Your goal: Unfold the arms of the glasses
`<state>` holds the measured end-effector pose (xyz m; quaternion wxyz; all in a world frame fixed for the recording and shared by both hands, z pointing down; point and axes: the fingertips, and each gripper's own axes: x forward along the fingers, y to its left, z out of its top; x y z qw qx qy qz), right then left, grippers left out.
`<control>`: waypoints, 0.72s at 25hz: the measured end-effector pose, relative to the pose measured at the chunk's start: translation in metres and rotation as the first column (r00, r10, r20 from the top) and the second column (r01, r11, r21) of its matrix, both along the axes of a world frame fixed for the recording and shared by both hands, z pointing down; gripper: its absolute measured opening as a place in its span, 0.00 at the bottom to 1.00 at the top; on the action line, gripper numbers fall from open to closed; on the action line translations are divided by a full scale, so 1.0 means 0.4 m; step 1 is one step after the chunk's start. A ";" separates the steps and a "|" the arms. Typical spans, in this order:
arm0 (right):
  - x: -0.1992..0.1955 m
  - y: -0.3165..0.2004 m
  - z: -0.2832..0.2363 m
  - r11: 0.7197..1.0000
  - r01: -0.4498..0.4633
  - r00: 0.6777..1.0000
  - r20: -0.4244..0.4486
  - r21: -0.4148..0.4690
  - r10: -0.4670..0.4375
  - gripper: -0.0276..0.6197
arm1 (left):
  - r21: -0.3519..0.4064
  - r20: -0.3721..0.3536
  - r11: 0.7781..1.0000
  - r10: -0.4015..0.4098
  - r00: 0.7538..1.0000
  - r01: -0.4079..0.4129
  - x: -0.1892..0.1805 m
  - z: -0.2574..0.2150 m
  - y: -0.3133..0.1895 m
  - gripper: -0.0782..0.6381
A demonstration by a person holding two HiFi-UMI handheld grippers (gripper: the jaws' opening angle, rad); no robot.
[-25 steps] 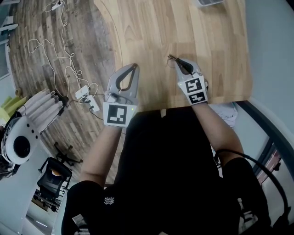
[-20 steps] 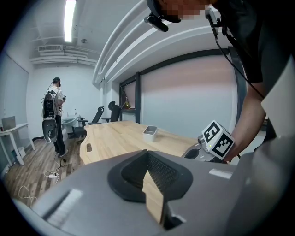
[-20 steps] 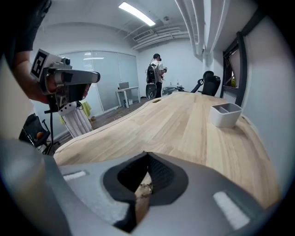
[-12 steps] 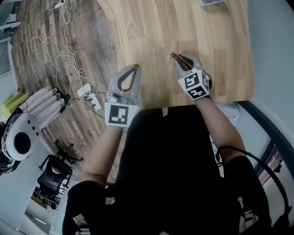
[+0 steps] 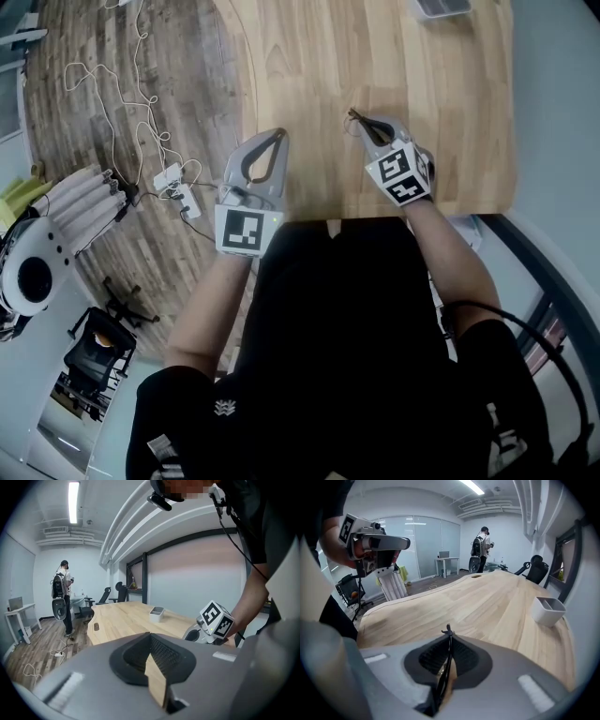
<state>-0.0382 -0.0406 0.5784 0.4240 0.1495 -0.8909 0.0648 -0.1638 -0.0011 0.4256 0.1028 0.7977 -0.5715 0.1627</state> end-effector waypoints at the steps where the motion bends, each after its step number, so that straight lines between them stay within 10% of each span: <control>1: -0.001 0.004 -0.011 1.000 0.003 1.000 0.020 0.006 -0.004 0.07 | -0.005 -0.001 1.000 0.002 1.000 -0.002 0.002 0.002 -0.001 0.11; 12: 0.029 0.058 -0.126 0.995 0.051 0.977 0.203 0.084 -0.067 0.07 | -0.064 -0.076 0.988 0.134 0.988 -0.139 0.110 0.053 -0.028 0.11; 18: 0.071 0.075 -0.157 0.996 0.004 0.950 0.312 0.092 -0.032 0.07 | -0.099 -0.227 0.937 0.306 0.925 -0.335 0.253 0.114 -0.034 0.39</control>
